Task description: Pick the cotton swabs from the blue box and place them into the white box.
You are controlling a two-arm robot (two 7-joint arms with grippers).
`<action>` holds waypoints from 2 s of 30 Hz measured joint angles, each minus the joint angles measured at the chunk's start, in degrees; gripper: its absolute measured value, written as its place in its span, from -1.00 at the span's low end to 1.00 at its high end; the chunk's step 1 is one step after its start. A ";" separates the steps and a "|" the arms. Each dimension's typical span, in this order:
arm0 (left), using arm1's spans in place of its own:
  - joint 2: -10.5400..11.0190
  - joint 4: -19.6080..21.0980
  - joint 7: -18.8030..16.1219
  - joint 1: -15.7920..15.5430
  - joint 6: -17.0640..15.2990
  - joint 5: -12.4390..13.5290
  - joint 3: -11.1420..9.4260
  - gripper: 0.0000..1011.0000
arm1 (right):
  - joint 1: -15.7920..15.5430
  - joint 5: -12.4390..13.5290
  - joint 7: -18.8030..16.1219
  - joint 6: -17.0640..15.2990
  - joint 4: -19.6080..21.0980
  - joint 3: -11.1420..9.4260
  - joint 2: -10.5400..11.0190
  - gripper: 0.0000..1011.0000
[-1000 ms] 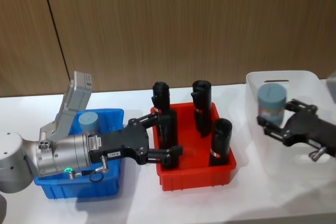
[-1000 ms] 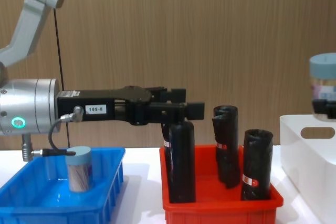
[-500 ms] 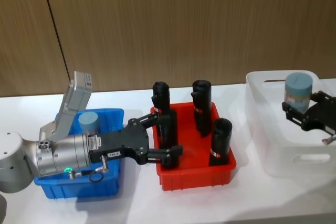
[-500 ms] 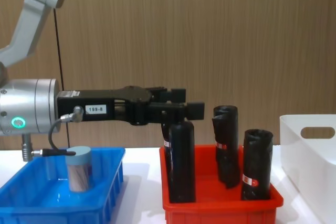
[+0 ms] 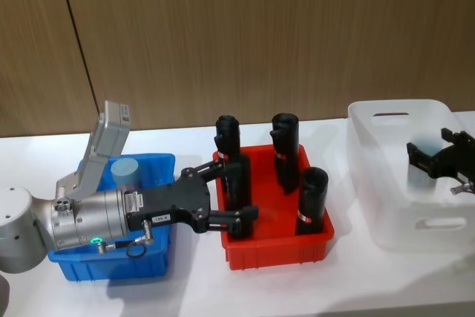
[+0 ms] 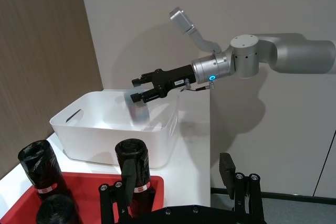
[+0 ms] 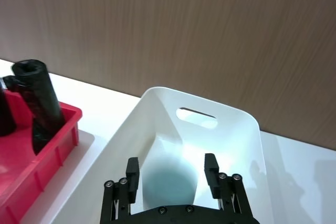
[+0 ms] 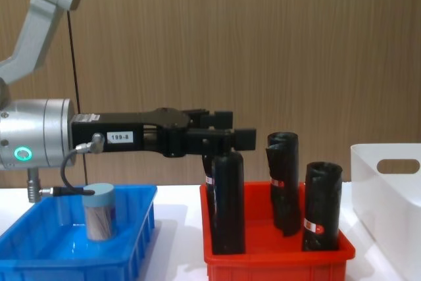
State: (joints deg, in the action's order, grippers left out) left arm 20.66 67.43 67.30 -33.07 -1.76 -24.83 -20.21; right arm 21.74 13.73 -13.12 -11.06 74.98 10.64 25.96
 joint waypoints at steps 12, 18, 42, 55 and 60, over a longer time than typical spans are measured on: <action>0.00 0.00 0.00 0.00 0.00 0.00 0.00 0.99 | 1.94 -0.26 1.46 0.57 -3.34 0.43 -1.29 0.98; 0.00 0.04 -0.10 0.06 0.00 0.03 0.00 0.99 | 1.90 -0.26 1.70 0.73 -3.27 0.44 -1.40 0.98; 0.27 5.79 -15.00 4.37 0.20 2.99 -1.30 0.99 | -8.68 0.99 4.97 4.35 9.49 1.25 -3.66 0.98; 0.47 9.56 -24.74 7.26 0.34 4.96 -2.18 0.99 | -16.30 2.00 7.31 6.93 18.75 1.83 -5.31 0.98; 0.53 10.86 -28.14 8.24 0.40 5.67 -2.50 0.99 | -18.88 2.30 8.15 7.85 21.79 2.01 -5.87 0.98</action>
State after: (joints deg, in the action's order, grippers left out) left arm 21.19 78.29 39.16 -24.84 -1.37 -19.17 -22.70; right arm 2.86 16.02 -4.97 -3.21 96.77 12.66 20.09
